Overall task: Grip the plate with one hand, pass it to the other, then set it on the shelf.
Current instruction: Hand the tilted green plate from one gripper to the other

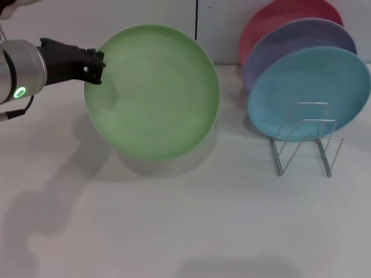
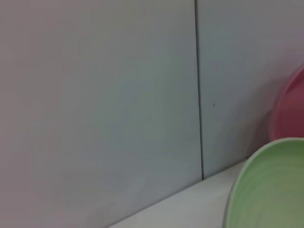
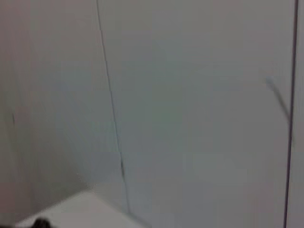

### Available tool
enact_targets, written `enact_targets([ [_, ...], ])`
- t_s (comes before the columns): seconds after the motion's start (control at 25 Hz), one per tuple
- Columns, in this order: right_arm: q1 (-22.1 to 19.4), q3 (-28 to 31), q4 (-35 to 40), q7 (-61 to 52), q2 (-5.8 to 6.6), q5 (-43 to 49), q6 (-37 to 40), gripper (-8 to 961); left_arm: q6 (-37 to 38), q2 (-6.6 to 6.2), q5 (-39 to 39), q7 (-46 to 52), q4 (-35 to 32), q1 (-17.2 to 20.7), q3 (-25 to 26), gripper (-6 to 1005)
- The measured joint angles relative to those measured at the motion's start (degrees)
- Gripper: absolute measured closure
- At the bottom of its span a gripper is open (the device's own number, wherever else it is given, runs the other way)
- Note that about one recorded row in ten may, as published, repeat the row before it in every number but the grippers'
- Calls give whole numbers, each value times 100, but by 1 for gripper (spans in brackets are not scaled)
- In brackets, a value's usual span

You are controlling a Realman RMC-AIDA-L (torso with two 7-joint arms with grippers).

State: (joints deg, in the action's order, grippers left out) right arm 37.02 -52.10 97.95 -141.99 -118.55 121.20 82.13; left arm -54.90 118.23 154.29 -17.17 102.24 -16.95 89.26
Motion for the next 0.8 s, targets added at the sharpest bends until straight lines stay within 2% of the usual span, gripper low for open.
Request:
enact_targets([
  [0.04,163,55,117,-413,33,289,396,154,46,-1,-5,-1,75,30,-10,967],
  [0.12,251,67,138,-581,57,449,555,157,50,-3,-6,-2,154,56,-11,967],
  [0.24,648,116,147,-995,153,1113,1162,162,60,-3,-11,-4,323,121,-11,967],
  [0.48,941,54,26,-1123,169,1597,1354,171,76,-1,-18,-6,504,217,-18,967],
  [0.8,1357,-65,-601,-1112,176,1934,1313,183,60,-1,-77,-6,534,243,-28,967],
])
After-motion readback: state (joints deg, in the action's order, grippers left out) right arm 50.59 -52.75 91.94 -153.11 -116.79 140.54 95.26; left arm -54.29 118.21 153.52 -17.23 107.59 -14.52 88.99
